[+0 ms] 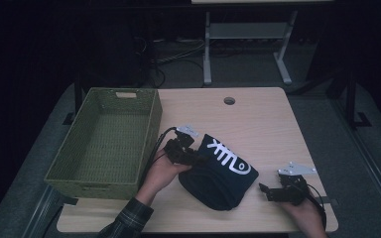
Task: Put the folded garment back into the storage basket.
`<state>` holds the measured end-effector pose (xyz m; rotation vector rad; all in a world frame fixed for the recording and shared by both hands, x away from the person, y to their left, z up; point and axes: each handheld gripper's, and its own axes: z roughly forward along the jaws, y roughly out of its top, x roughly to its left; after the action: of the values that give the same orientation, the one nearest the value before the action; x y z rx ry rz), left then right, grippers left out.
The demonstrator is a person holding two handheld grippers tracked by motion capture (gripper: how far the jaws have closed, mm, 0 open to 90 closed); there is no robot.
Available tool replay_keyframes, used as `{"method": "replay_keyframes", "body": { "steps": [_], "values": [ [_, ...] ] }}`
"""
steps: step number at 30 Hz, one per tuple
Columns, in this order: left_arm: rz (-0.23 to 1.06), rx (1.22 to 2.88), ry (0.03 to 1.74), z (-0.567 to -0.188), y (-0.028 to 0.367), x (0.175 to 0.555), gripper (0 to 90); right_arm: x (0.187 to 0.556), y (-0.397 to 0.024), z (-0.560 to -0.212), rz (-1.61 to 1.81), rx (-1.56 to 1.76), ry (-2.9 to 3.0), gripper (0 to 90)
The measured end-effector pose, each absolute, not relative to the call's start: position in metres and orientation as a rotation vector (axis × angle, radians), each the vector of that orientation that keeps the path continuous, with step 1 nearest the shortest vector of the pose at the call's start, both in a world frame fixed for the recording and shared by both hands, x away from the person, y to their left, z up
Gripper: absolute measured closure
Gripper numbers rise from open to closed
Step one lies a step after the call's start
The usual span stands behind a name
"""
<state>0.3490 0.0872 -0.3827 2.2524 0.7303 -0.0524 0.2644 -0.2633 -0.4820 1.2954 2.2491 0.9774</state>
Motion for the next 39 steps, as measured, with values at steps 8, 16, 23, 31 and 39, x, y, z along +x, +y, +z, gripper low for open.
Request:
{"method": "replay_keyframes", "body": {
  "steps": [8, 16, 23, 31, 39],
  "values": [
    [-0.046, 2.245, 0.724, -0.369, 0.092, 0.348, 72.0, 0.264, -0.263, -0.482, 0.977, 1.294, 2.249, 12.5],
    [-0.014, 2.257, 0.706, -0.348, 0.097, 0.348, 72.0, 0.264, -0.263, -0.482, 0.979, 1.294, 2.250, 12.5],
    [0.014, 2.258, 0.698, -0.326, 0.106, 0.348, 72.1, 0.264, -0.263, -0.482, 0.980, 1.296, 2.249, 12.5],
    [0.023, 2.292, 0.694, -0.302, 0.119, 0.350, 72.1, 0.264, -0.263, -0.482, 0.979, 1.296, 2.249, 12.6],
    [0.010, 2.297, 0.698, -0.270, 0.135, 0.353, 72.0, 0.264, -0.263, -0.482, 0.978, 1.298, 2.245, 12.6]
  ]
}}
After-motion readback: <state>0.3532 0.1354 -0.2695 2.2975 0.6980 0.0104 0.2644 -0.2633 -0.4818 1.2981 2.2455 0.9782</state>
